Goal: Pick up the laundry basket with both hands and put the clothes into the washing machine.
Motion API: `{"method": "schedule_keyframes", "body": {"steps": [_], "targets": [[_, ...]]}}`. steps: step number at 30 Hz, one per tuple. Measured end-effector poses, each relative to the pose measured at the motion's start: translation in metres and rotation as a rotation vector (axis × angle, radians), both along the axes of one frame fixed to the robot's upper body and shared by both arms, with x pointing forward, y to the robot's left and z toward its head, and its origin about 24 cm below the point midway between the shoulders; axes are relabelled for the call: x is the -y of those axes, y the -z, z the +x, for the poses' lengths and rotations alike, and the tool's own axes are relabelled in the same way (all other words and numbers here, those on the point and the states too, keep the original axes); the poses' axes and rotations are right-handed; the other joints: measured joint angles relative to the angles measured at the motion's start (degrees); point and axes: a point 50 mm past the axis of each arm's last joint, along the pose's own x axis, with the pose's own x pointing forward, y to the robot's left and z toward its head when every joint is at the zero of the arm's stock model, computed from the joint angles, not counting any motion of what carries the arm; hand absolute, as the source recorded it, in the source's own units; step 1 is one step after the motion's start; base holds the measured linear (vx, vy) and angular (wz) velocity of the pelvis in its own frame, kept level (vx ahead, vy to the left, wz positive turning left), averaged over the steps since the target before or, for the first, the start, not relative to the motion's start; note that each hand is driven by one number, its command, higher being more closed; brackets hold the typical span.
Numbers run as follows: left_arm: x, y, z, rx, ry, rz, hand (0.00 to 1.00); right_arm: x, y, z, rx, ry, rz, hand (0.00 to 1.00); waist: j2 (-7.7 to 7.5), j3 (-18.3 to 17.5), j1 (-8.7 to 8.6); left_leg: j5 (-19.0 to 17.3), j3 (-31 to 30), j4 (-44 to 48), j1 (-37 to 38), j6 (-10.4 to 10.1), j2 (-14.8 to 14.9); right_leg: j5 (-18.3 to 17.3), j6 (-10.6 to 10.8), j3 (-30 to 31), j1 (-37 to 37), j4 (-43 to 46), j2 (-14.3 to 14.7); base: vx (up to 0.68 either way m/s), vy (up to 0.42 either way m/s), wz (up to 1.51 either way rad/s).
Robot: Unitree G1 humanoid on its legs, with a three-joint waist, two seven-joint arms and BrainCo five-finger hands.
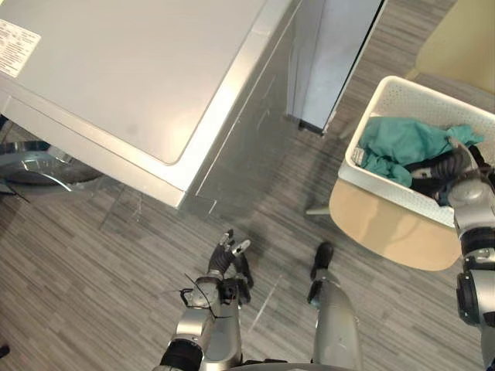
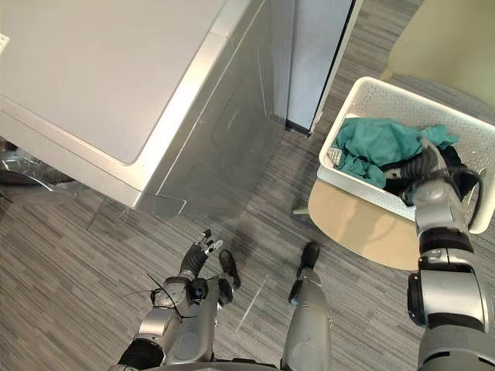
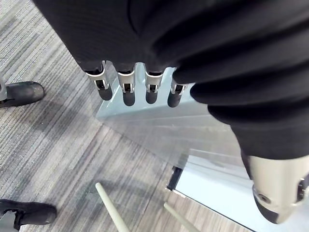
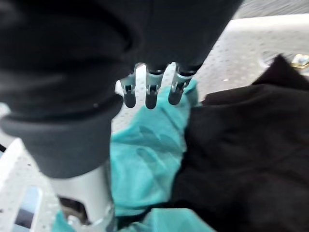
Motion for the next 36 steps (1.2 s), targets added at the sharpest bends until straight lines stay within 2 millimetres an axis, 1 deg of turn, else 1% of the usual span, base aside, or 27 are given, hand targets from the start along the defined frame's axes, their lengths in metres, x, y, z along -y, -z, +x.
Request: {"method": "schedule_keyframes", "body": {"steps": [2, 5, 6, 9, 12, 15, 17, 21, 25, 27, 29, 33, 35, 36], "targets": [[0.002, -0.001, 0.001, 0.003, -0.01, -0.024, 0.0, -0.006, -0.007, 0.004, 0.017, -0.024, -0.011, 0.0, -0.06, 0.0, 0.38, 0.1, 0.4, 0.0, -0.2, 0.0, 0.0, -0.2, -0.1, 0.0, -0.5, 0.5, -0.1, 0.05, 0.006, 0.03], [0.004, -0.004, 0.003, 0.012, -0.027, -0.056, 0.0, -0.008, -0.007, 0.005, 0.024, -0.034, 0.01, 0.0, -0.77, 0.5, 0.93, 0.1, 0.6, 0.0, 0.0, 0.0, 0.0, -1.7, -0.1, -0.2, -0.9, 2.5, -0.8, 0.05, -0.003, 0.09], [0.004, -0.005, 0.005, 0.018, -0.035, -0.062, 0.0, -0.01, -0.01, 0.006, 0.037, -0.043, 0.007, 0.0, -1.08, 0.7, 1.13, 0.1, 0.6, 0.0, 0.0, 0.0, 0.0, -2.2, -0.1, -0.4, -1.2, 3.3, -1.0, 0.03, -0.001, 0.08], [0.004, -0.007, 0.006, 0.021, -0.049, -0.066, 0.0, -0.02, -0.022, 0.009, 0.086, -0.087, -0.008, 0.0, -1.29, 0.8, 1.19, 0.1, 0.5, 0.1, 0.2, 0.0, 0.0, -3.2, -0.1, -0.6, -1.3, 4.8, -1.3, 0.03, -0.006, 0.07], [0.004, -0.009, 0.007, 0.03, -0.055, -0.066, 0.0, -0.023, -0.027, 0.01, 0.102, -0.099, -0.014, 0.0, -1.53, 0.9, 1.25, 0.1, 0.5, 0.2, 0.3, 0.0, 0.2, -3.4, -0.3, -0.8, -1.3, 5.3, -1.4, 0.01, 0.0, 0.01], [0.003, -0.014, 0.009, 0.054, -0.065, -0.095, 0.0, -0.024, -0.025, 0.011, 0.099, -0.108, -0.005, 0.0, -2.05, 1.1, 1.24, 0.1, 0.5, 0.4, 0.0, -0.1, 0.2, -3.7, -0.4, -1.0, -1.5, 5.8, -1.6, 0.0, 0.001, 0.02], [0.003, -0.017, 0.01, 0.065, -0.074, -0.115, 0.0, -0.025, -0.031, 0.013, 0.099, -0.107, -0.011, 0.0, -2.06, 1.1, 1.07, 0.1, 0.6, 0.4, -1.2, -0.1, 0.2, -3.7, -0.4, -1.1, -2.6, 6.1, -1.8, -0.01, 0.002, 0.07], [0.001, -0.018, 0.01, 0.069, -0.086, -0.136, 0.0, -0.023, -0.036, 0.016, 0.077, -0.097, -0.043, 0.0, -2.13, 1.2, 1.14, 0.5, 1.0, 0.4, -3.1, -0.2, 0.2, -3.7, -0.4, -1.2, -4.9, 6.9, -2.2, 0.01, -0.001, 0.07], [0.0, -0.021, 0.01, 0.083, -0.088, -0.14, 0.0, -0.017, -0.04, 0.015, 0.055, -0.083, -0.082, 0.0, -2.18, 1.2, 1.15, 1.8, 0.9, -0.6, -5.0, -0.1, -0.5, -4.2, -0.8, -1.6, -7.5, 8.5, -3.1, 0.03, -0.006, 0.13], [0.0, -0.022, 0.01, 0.086, -0.088, -0.141, 0.0, -0.014, -0.045, 0.015, 0.057, -0.07, -0.089, 0.0, -2.21, 1.2, 1.03, 3.0, 0.9, -1.7, -5.5, 0.0, -1.2, -4.8, -0.8, -1.6, -8.9, 9.5, -3.8, 0.03, -0.022, 0.17], [0.0, -0.024, 0.011, 0.095, -0.091, -0.149, 0.0, -0.007, -0.05, 0.011, 0.057, -0.052, -0.114, 0.0, -2.31, 1.3, 0.97, 4.8, 0.6, -3.9, -6.1, -0.2, -2.3, -6.3, -1.2, -1.7, -11.3, 12.3, -5.1, 0.03, -0.053, 0.28], [-0.001, -0.028, 0.01, 0.112, -0.101, -0.178, 0.0, 0.004, -0.051, 0.007, 0.024, -0.012, -0.136, 0.0, -2.45, 1.4, 0.82, 7.0, -0.2, -6.7, -6.6, -0.7, -3.5, -8.7, -1.7, -1.8, -14.1, 16.3, -6.4, 0.02, -0.09, 0.25], [-0.002, -0.029, 0.01, 0.113, -0.114, -0.214, 0.0, 0.014, -0.055, 0.002, 0.013, 0.015, -0.159, 0.0, -2.8, 1.6, 0.07, 8.6, -0.8, -8.7, -7.0, -0.9, -4.8, -10.8, -2.2, -1.8, -16.5, 20.0, -8.2, 0.0, -0.098, 0.34], [-0.002, -0.03, 0.01, 0.116, -0.117, -0.223, 0.0, 0.016, -0.057, 0.0, 0.013, 0.022, -0.171, 0.0, -2.84, 1.6, -0.29, 9.0, -1.0, -9.2, -7.3, -1.0, -5.2, -11.2, -2.2, -1.8, -17.3, 21.0, -8.8, -0.01, -0.097, 0.38]]}}
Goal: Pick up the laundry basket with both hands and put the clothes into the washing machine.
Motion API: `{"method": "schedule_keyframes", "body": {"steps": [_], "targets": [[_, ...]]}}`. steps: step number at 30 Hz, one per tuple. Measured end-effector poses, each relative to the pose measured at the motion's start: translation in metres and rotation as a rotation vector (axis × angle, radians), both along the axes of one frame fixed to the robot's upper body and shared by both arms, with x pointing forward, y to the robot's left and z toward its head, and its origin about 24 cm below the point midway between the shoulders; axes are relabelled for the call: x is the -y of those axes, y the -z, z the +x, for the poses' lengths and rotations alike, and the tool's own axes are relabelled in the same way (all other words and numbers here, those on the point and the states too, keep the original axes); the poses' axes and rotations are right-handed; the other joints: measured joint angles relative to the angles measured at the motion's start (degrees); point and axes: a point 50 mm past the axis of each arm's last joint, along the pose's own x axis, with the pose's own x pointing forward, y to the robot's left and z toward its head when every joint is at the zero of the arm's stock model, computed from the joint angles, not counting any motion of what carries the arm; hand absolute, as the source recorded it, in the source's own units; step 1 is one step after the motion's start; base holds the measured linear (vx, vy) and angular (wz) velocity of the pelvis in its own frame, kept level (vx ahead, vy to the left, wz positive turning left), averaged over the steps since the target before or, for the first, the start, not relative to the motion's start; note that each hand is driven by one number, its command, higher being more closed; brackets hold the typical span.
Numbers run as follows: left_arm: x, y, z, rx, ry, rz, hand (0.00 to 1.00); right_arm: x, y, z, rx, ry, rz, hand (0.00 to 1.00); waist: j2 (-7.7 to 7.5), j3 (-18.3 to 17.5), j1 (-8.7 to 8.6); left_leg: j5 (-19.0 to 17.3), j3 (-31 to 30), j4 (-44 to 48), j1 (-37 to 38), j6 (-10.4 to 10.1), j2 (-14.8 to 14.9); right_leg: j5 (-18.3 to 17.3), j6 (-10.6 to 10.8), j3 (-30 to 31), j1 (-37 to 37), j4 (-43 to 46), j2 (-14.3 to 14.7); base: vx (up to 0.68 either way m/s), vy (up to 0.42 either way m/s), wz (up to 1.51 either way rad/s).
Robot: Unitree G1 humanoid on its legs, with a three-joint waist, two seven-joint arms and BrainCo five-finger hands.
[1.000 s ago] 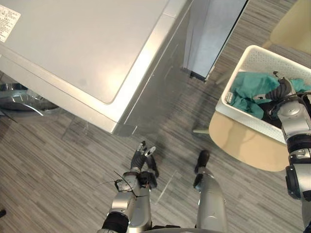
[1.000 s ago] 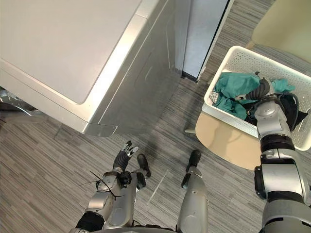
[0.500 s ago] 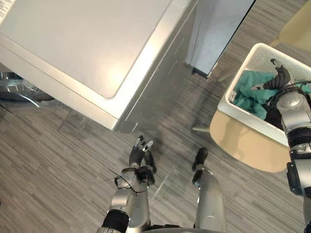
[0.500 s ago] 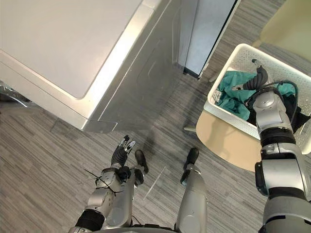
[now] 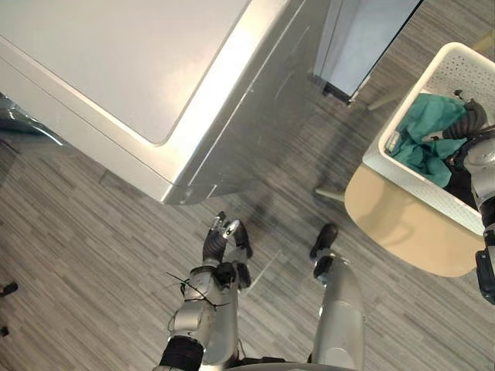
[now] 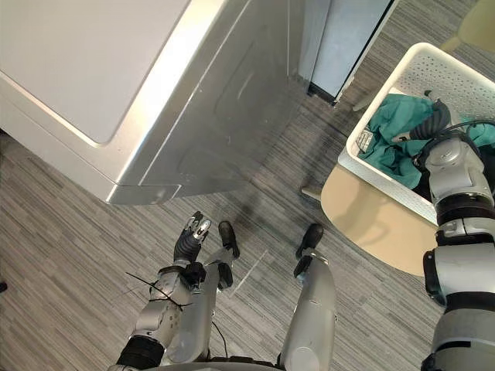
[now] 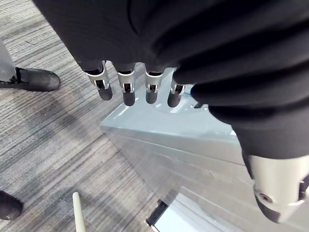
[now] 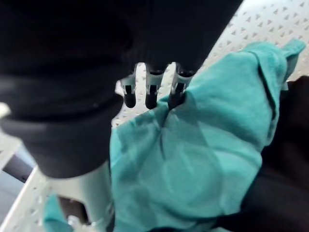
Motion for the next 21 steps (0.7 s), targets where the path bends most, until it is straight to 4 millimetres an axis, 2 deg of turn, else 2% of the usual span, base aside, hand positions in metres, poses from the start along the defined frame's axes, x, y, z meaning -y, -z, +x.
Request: {"method": "schedule_keyframes", "body": {"steps": [2, 5, 10, 11, 21], "targets": [[0.0, -0.007, 0.002, 0.032, -0.008, -0.049, 0.0, 0.015, -0.01, -0.01, 0.0, 0.047, -0.034, 0.0, -0.04, 0.0, -0.39, 2.4, -0.4, -3.0, -0.9, 0.0, -1.4, -1.2, -0.4, 0.1, -3.1, 2.8, -1.5, -0.02, -0.087, 0.35], [0.0, -0.008, 0.002, 0.033, -0.015, -0.113, 0.0, 0.027, -0.008, -0.016, -0.035, 0.092, -0.049, 0.0, -0.01, 0.1, -1.38, 4.9, -1.7, -6.2, -0.9, -0.2, -2.6, -2.7, -0.8, -0.5, -4.7, 5.4, -2.9, -0.02, -0.076, 0.33], [0.008, -0.018, 0.004, 0.078, 0.009, -0.178, 0.0, 0.039, -0.013, -0.025, -0.087, 0.134, -0.121, 0.0, 0.03, 0.0, -1.43, 5.8, -2.0, -7.4, -3.3, -0.7, -3.9, -4.0, -1.2, 0.5, -9.3, 8.8, -4.7, -0.04, -0.056, 0.2], [0.01, -0.02, 0.005, 0.087, 0.022, -0.188, 0.0, 0.038, -0.012, -0.024, -0.1, 0.133, -0.136, 1.0, 0.06, 0.0, -1.64, 6.9, -2.0, -8.4, -3.7, -0.6, -4.2, -4.1, -1.3, 0.6, -10.3, 9.3, -5.0, -0.03, -0.042, 0.16], [0.02, -0.027, 0.005, 0.113, 0.061, -0.215, 0.0, 0.041, -0.023, -0.024, -0.041, 0.183, -0.127, 1.0, 0.87, 0.3, -1.32, 7.4, -3.2, -8.1, -5.0, -0.5, -5.9, -5.5, -1.2, 1.5, -12.5, 12.5, -7.3, -0.04, -0.013, 0.12]]}}
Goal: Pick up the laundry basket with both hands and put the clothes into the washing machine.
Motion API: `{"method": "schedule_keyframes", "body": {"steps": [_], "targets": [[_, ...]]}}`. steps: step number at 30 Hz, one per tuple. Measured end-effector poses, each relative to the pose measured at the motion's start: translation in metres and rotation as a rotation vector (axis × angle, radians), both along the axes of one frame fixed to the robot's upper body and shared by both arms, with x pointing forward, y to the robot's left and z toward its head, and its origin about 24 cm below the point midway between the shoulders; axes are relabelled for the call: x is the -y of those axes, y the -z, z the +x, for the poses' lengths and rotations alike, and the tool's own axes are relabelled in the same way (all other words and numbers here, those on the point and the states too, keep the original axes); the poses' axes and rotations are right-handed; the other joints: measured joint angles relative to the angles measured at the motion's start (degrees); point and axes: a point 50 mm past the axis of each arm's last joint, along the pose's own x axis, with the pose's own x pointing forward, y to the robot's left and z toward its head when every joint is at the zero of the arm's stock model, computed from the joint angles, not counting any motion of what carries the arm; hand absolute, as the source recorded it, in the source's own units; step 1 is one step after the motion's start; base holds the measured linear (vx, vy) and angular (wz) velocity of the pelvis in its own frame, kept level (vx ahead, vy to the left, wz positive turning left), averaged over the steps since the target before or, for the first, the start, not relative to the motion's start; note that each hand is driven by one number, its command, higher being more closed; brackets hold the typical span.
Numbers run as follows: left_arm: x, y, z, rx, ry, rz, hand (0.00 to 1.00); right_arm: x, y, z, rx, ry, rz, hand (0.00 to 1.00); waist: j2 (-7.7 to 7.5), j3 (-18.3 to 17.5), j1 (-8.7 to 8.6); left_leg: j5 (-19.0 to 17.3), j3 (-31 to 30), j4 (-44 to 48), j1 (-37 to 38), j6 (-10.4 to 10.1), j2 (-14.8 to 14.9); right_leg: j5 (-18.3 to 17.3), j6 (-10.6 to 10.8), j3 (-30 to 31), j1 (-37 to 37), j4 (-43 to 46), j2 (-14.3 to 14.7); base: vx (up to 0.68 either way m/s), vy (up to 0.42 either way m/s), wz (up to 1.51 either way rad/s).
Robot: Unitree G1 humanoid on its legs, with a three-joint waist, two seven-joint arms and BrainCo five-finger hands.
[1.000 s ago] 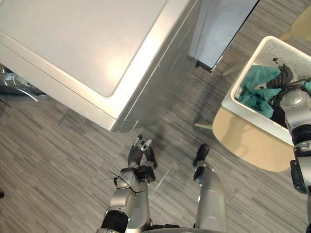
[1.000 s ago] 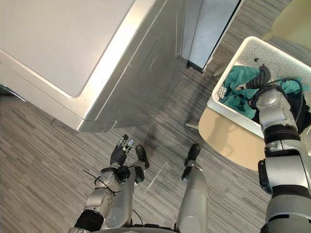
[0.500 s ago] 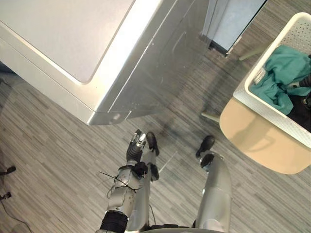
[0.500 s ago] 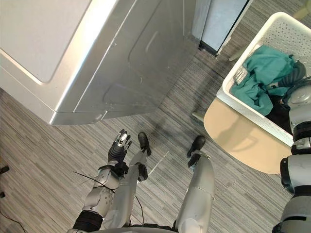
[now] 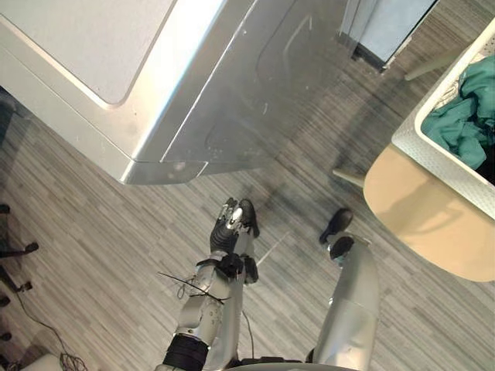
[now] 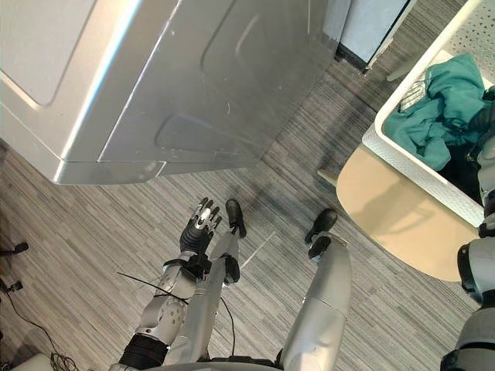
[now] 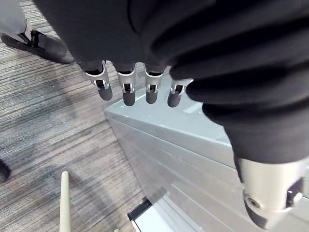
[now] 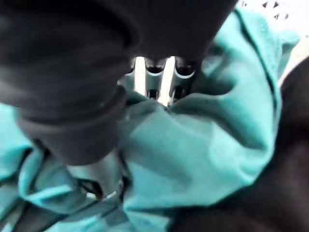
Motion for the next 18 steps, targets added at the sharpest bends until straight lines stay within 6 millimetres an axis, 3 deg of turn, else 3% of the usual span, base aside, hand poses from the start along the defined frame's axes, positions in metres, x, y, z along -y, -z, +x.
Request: {"method": "schedule_keyframes", "body": {"steps": [6, 9, 11, 18], "targets": [[0.004, -0.005, 0.005, 0.016, 0.003, -0.011, 0.0, -0.002, 0.014, 0.002, -0.016, -0.003, 0.041, 1.0, 0.68, -0.3, 0.42, 0.1, -1.3, 2.8, -0.7, 0.2, 0.7, -0.1, 0.0, -1.1, 1.6, 0.1, 0.0, -0.02, -0.006, 0.04], [0.006, -0.014, 0.012, 0.051, 0.009, -0.012, 0.0, -0.004, 0.042, 0.003, -0.071, 0.002, 0.088, 1.0, 1.23, -0.6, 1.25, -0.6, -2.4, 5.5, -0.3, 0.1, 2.5, -0.1, -0.1, -3.4, 5.6, -1.3, 1.2, -0.06, -0.001, 0.01], [0.004, -0.015, 0.014, 0.06, 0.001, -0.012, 0.0, -0.011, 0.059, 0.006, -0.091, -0.014, 0.128, 1.0, 1.27, -0.6, 1.67, -1.7, -2.5, 8.0, 0.2, 0.4, 3.9, 0.0, -0.3, -4.2, 8.0, -2.3, 2.4, -0.07, 0.002, -0.16], [-0.003, -0.014, 0.014, 0.061, -0.019, -0.003, 0.0, -0.028, 0.089, 0.01, -0.065, -0.049, 0.218, 1.0, 1.25, -0.6, 2.91, -6.1, -2.3, 14.5, 4.1, 0.3, 9.6, 2.0, -0.2, -6.1, 17.5, -8.6, 8.5, -0.03, -0.004, -0.32]]}}
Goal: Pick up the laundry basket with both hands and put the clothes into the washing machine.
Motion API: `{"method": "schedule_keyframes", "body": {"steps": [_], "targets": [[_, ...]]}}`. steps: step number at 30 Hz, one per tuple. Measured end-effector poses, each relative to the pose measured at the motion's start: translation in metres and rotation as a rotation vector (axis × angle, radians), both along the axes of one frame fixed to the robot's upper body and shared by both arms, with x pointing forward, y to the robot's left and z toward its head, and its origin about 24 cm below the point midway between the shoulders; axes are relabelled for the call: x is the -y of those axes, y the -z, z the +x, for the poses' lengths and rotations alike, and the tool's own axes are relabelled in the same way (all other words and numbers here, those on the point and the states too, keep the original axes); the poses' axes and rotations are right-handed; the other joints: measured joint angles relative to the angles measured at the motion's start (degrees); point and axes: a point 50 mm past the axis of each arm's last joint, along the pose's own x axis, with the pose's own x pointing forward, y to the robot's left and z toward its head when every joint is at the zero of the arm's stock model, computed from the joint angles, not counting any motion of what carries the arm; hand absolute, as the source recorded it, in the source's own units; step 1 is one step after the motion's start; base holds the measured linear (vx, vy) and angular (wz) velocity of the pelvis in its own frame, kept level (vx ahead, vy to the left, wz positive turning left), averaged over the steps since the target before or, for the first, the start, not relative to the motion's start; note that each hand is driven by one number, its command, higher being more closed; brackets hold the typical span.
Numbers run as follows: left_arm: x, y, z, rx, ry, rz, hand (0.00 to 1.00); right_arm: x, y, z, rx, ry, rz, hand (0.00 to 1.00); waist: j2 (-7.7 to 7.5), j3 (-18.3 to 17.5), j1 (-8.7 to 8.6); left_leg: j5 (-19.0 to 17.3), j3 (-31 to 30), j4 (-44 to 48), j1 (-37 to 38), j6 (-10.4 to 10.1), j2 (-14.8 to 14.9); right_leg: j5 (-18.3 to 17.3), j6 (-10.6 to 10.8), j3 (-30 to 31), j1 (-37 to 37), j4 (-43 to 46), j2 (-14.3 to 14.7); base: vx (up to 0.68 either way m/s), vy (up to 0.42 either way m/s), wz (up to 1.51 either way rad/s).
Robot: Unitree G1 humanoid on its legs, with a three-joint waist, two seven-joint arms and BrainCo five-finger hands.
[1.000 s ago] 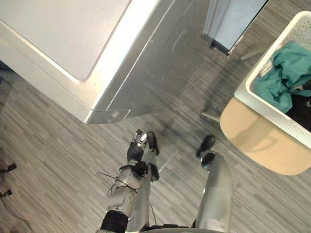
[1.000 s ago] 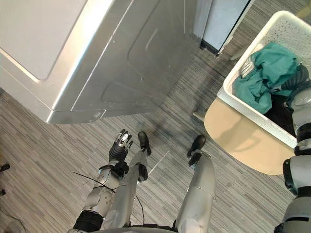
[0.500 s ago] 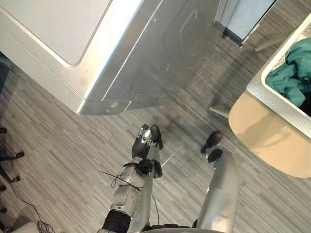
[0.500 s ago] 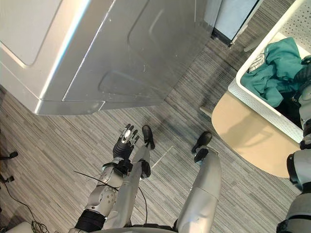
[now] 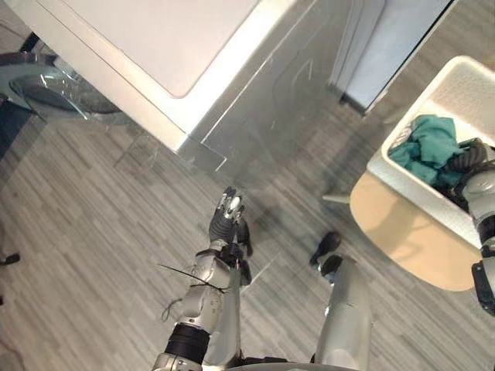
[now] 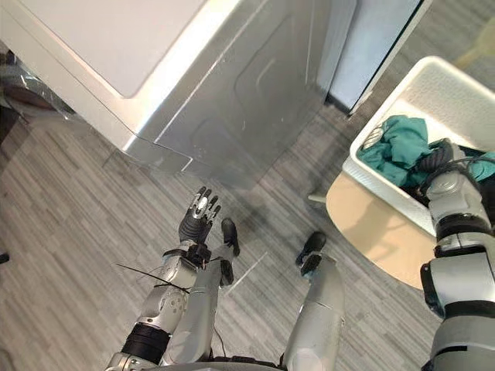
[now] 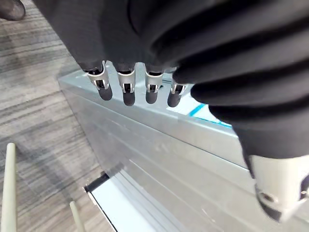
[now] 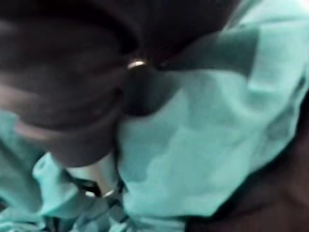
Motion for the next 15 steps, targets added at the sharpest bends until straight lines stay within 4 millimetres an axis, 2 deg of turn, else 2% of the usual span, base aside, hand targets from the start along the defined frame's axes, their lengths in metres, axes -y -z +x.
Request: {"method": "schedule_keyframes", "body": {"steps": [5, 9, 11, 15], "targets": [[-0.004, 0.001, -0.001, 0.004, 0.008, 0.023, 0.0, -0.003, -0.007, -0.001, 0.083, -0.009, 0.001, 1.0, -0.15, -0.1, -0.06, -2.1, 0.8, 2.5, 2.2, -0.1, 2.5, 1.8, 0.2, -0.1, 4.2, -3.8, 2.9, 0.01, -0.014, -0.25], [-0.01, 0.003, -0.002, 0.006, 0.012, 0.047, 0.0, -0.019, -0.014, -0.001, 0.172, -0.08, 0.009, 1.0, -0.74, -0.3, -0.02, -3.6, 1.3, 4.2, 4.1, -0.5, 4.3, 2.5, -0.4, 0.0, 6.9, -5.3, 4.7, 0.02, -0.022, -0.22], [-0.013, 0.006, -0.004, -0.001, 0.008, 0.056, 0.0, -0.034, -0.016, 0.001, 0.226, -0.125, 0.005, 1.0, -2.02, -1.0, -0.01, -4.1, 2.0, 4.8, 4.7, -0.9, 5.2, 2.6, -0.4, 0.3, 7.2, -5.5, 5.5, 0.02, -0.034, -0.19], [-0.01, 0.007, -0.007, -0.005, 0.032, 0.07, 0.0, -0.053, -0.025, -0.002, 0.336, -0.189, 0.023, 1.0, -3.28, -1.5, 0.03, -4.3, 2.6, 4.7, 6.1, -1.0, 5.6, 2.6, -0.4, 0.6, 8.4, -6.3, 6.5, 0.01, -0.018, -0.13]]}}
